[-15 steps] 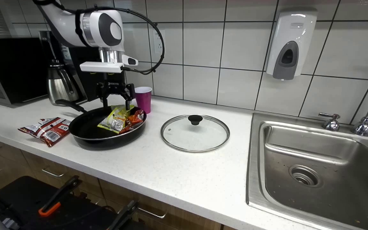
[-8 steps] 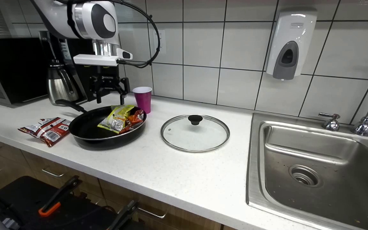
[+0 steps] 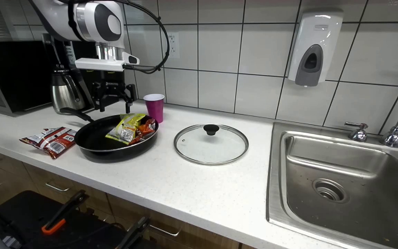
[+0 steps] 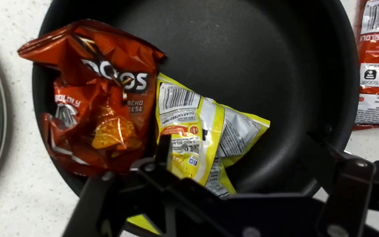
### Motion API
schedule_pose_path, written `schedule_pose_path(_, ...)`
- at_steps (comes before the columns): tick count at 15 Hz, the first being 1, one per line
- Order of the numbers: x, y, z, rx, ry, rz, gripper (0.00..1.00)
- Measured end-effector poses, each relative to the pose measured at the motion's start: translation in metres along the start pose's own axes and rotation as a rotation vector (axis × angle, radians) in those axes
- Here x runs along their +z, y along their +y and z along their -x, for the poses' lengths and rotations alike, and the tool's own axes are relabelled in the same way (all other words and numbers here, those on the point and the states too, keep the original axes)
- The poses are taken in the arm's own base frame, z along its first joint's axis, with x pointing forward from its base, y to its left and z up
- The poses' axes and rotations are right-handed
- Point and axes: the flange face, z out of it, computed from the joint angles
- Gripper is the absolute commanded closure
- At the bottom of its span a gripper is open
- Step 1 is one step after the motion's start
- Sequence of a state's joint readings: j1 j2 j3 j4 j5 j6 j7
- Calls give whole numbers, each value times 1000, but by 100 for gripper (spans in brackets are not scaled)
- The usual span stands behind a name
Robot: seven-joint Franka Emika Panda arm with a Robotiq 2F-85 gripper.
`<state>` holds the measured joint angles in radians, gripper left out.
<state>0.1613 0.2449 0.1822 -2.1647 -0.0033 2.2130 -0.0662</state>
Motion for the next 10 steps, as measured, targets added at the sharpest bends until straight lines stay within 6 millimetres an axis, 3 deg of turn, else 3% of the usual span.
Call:
schedule_pose_path(6,2,-3,-1,-5,0,0,0)
schedule_pose_path(10,-3,-29,-6,-27,17,-3,0)
